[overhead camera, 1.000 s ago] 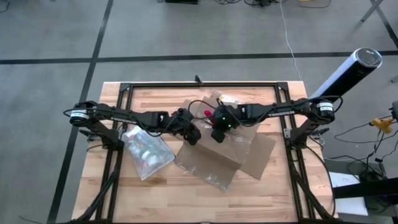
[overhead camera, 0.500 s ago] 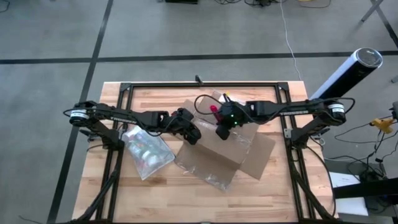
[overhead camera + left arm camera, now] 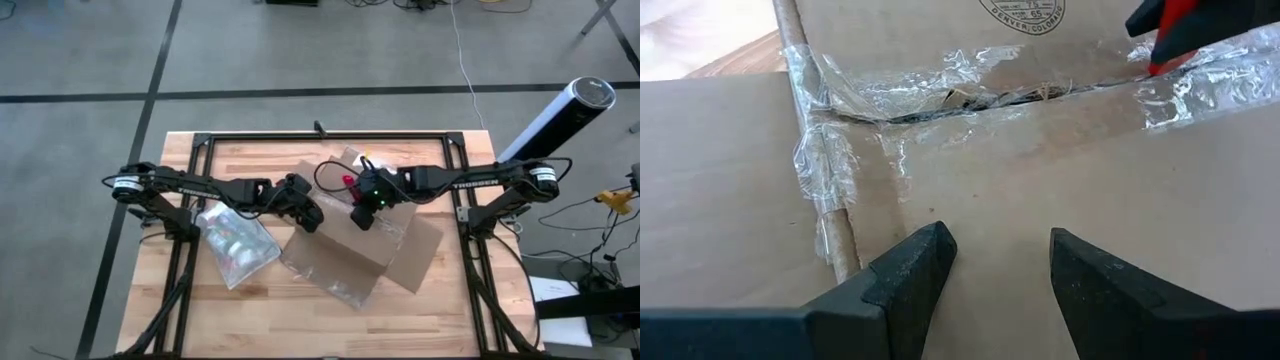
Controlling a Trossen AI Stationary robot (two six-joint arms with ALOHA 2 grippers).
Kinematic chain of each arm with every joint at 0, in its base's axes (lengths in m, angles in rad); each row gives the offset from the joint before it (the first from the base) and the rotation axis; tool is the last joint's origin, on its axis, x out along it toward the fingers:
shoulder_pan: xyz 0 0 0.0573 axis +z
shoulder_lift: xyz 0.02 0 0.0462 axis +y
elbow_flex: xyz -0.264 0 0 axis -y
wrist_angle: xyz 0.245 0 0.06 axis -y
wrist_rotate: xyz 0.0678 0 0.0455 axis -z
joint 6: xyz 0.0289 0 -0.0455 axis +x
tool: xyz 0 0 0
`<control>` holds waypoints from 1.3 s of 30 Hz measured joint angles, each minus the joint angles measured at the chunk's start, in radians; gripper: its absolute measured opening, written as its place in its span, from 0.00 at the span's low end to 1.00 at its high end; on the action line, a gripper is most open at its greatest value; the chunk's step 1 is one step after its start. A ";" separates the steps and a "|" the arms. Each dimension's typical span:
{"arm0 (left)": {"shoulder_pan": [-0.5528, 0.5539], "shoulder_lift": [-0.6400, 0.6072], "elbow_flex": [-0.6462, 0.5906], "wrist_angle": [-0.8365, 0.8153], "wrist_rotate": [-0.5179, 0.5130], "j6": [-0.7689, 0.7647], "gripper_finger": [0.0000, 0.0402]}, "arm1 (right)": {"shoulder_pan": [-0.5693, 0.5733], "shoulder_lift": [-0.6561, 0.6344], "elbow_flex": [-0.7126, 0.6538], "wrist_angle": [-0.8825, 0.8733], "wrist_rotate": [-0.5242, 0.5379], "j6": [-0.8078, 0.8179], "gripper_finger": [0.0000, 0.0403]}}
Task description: Unpack boxes
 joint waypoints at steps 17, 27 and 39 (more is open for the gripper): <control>0.035 -0.006 0.056 0.072 -0.004 0.137 0.44 | 0.013 0.006 -0.005 -0.010 0.002 -0.009 0.04; 0.050 0.044 0.106 0.084 0.027 0.417 0.49 | 0.012 0.006 -0.005 0.023 0.006 -0.012 0.04; 0.069 0.209 0.279 0.016 -0.003 0.663 0.68 | 0.011 0.006 -0.005 0.032 -0.009 -0.015 0.04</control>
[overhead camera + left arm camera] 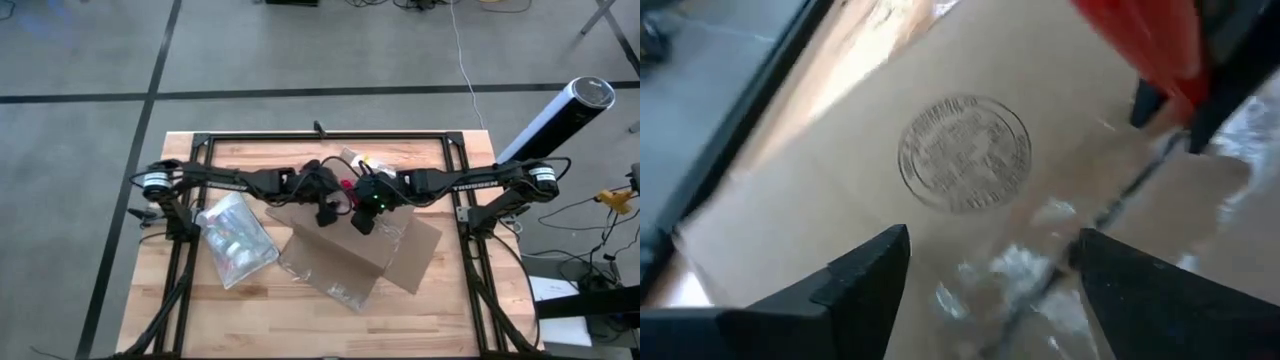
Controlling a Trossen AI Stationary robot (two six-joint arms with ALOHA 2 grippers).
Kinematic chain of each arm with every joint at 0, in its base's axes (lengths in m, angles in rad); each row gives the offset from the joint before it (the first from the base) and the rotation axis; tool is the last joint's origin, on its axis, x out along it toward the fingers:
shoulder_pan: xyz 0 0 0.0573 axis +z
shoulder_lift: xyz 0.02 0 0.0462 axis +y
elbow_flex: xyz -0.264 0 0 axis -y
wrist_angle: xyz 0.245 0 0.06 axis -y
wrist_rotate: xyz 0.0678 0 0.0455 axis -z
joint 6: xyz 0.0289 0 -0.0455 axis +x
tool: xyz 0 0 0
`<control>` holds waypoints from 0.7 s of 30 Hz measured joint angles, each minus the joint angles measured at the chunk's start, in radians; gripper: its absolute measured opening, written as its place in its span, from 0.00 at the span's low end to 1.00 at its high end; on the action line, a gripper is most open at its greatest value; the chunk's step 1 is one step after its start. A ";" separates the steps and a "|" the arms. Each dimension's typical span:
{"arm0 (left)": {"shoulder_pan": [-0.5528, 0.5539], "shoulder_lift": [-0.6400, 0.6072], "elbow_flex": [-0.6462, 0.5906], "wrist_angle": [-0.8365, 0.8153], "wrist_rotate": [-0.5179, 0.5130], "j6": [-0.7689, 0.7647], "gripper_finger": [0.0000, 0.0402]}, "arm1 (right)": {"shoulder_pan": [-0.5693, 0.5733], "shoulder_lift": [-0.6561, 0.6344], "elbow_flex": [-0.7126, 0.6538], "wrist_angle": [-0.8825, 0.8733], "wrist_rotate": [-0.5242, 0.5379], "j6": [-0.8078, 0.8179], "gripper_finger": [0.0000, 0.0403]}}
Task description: Unpack boxes
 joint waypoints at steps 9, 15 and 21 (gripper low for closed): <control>0.007 0.115 0.147 -0.126 0.012 0.262 0.69 | -0.004 0.001 -0.009 -0.007 -0.003 -0.002 0.04; 0.004 0.103 0.144 -0.134 0.040 0.314 0.69 | -0.008 0.001 -0.014 0.003 -0.008 -0.014 0.04; 0.004 0.103 0.131 -0.136 0.077 0.397 0.69 | -0.007 0.002 -0.016 0.003 -0.013 -0.019 0.04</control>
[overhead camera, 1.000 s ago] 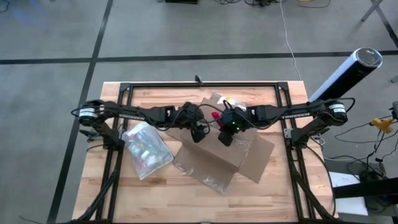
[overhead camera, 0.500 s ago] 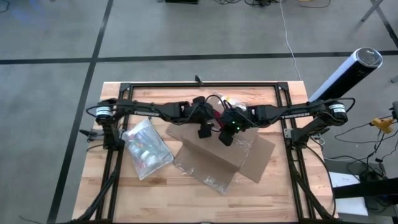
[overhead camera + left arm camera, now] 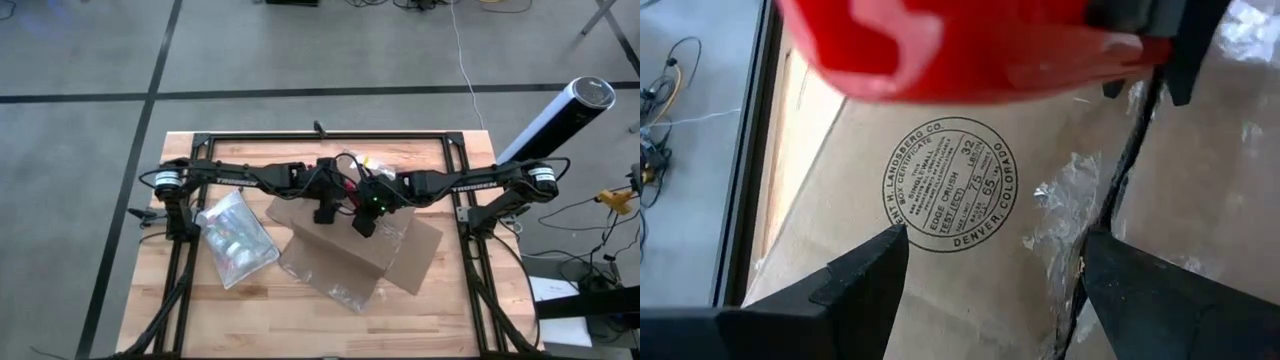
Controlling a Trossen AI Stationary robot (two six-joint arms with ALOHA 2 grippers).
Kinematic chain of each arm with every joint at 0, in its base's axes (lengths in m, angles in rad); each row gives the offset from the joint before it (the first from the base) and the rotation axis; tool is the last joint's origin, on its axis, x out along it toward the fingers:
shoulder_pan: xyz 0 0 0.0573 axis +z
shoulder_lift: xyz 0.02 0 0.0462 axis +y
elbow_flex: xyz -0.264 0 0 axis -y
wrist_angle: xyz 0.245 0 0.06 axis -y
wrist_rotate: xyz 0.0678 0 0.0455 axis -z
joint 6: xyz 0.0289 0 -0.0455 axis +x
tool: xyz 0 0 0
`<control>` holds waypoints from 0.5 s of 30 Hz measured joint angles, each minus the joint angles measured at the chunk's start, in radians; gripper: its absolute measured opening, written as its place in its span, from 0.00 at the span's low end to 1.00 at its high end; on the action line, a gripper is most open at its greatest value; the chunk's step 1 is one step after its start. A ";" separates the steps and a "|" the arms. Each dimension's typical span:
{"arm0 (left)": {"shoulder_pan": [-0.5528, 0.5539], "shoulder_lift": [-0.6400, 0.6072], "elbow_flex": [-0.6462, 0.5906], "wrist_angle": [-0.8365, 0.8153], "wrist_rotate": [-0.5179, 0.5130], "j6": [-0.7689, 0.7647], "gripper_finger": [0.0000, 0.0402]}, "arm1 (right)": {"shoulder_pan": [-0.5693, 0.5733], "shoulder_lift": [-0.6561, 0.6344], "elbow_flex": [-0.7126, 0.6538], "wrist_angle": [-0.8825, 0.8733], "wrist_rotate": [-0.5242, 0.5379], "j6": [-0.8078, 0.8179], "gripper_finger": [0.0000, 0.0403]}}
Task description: Unpack boxes
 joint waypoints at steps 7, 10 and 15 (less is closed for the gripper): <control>-0.004 0.003 -0.028 -0.008 0.005 0.042 0.69 | -0.008 -0.002 0.003 0.022 0.012 0.010 0.04; 0.003 0.002 -0.043 -0.005 -0.001 0.025 0.69 | -0.008 -0.006 0.003 0.018 0.005 0.016 0.04; 0.023 -0.001 -0.075 0.004 0.000 -0.029 0.68 | 0.004 -0.008 0.003 -0.031 -0.015 0.019 0.04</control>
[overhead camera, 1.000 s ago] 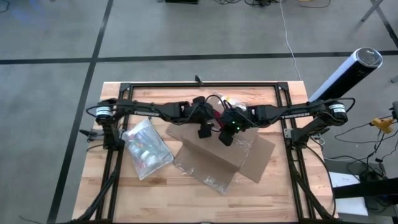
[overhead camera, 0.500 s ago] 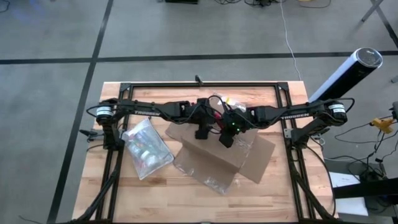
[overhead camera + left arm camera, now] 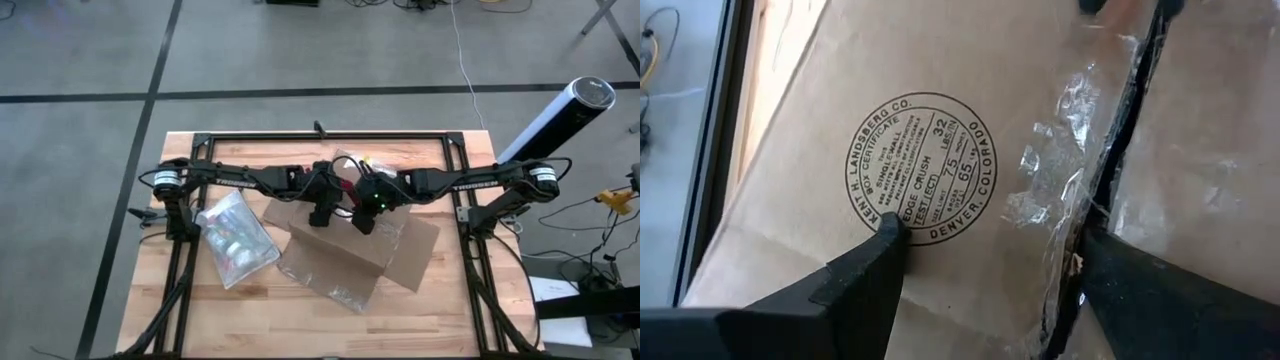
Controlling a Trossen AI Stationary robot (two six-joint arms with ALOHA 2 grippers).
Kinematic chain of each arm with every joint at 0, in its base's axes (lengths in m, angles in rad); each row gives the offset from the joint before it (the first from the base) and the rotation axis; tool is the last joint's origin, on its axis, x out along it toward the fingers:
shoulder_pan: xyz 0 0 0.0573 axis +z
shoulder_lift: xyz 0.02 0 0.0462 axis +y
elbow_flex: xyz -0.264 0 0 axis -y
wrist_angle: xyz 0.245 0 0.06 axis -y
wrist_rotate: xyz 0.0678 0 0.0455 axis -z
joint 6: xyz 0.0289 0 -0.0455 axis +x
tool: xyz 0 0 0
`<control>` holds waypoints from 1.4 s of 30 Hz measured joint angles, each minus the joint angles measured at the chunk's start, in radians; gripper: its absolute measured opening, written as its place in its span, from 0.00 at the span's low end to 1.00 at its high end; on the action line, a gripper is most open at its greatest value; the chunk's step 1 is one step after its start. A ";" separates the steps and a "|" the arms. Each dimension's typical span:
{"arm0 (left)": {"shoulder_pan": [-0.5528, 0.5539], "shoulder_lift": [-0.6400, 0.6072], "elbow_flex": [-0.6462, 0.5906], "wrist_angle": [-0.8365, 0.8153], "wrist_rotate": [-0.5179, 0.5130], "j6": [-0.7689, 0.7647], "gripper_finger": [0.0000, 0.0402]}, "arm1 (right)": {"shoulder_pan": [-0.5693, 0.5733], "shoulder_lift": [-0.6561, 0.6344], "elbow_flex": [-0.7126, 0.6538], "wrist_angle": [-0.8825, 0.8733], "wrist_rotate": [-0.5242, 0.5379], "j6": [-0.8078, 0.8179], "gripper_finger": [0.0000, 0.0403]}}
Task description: Unpack boxes
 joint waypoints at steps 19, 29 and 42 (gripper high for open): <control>0.020 0.000 -0.006 -0.022 -0.006 -0.003 0.68 | 0.041 -0.094 0.000 -0.191 -0.016 0.068 0.04; 0.027 0.000 -0.006 -0.024 -0.006 -0.003 0.68 | 0.108 -0.115 -0.021 -0.249 0.021 0.133 0.04; 0.030 0.000 -0.006 -0.024 -0.004 -0.015 0.68 | 0.211 -0.231 -0.061 -0.301 0.061 0.311 0.04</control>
